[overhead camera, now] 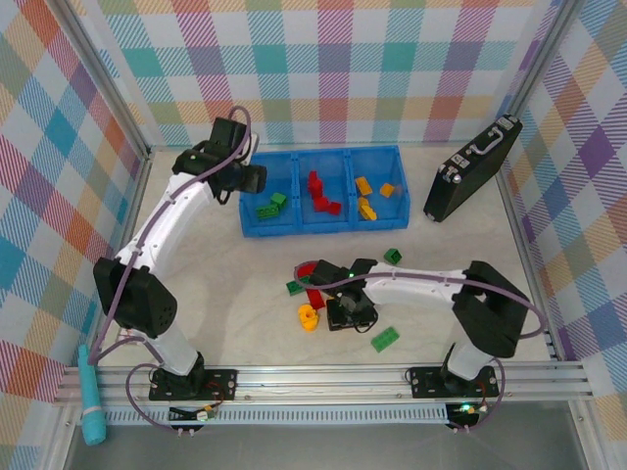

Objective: Sort the legos into containers by color
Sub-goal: Pick up the lego from the bottom-center of the table, then place the lego in the container.

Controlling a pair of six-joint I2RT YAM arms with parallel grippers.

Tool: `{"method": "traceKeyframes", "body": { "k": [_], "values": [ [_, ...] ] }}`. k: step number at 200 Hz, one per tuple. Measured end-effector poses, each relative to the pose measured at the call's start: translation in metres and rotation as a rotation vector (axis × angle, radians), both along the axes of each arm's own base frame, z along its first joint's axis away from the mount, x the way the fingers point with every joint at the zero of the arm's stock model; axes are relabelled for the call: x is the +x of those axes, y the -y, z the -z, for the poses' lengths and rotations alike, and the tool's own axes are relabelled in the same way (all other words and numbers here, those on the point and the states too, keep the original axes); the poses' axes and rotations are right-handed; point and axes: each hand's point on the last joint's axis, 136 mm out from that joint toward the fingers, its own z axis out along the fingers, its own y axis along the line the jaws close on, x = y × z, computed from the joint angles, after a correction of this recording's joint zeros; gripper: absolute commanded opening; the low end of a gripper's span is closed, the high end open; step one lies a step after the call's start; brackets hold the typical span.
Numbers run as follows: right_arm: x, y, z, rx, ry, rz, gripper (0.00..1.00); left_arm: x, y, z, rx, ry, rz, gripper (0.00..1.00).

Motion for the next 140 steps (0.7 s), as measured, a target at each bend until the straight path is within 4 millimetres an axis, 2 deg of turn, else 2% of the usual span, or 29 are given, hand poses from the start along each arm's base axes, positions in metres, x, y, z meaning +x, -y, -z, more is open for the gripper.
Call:
{"method": "traceKeyframes", "body": {
  "k": [27, 52, 70, 98, 121, 140],
  "values": [
    [0.007, 0.02, -0.026, 0.006, 0.045, 0.018, 0.41, -0.031, -0.01, 0.008, 0.024, -0.02, 0.031, 0.65],
    [0.036, 0.051, -0.044, 0.004, 0.091, 0.093, 0.42, -0.062, -0.015, 0.004, 0.017, 0.006, 0.079, 0.69],
    [0.064, 0.071, -0.056, -0.004, 0.135, 0.144, 0.43, -0.076, -0.017, -0.007, 0.004, 0.046, 0.097, 0.7],
    [0.117, 0.094, -0.087, 0.017, 0.25, 0.206, 0.44, -0.082, -0.016, -0.026, -0.024, 0.115, 0.118, 0.71],
    [0.164, 0.104, -0.114, 0.033, 0.347, 0.219, 0.45, -0.083, -0.013, -0.031, -0.041, 0.137, 0.134, 0.7],
    [0.2, 0.108, -0.125, 0.031, 0.389, 0.209, 0.45, -0.084, -0.011, -0.028, -0.049, 0.133, 0.145, 0.7]
  ]
}}
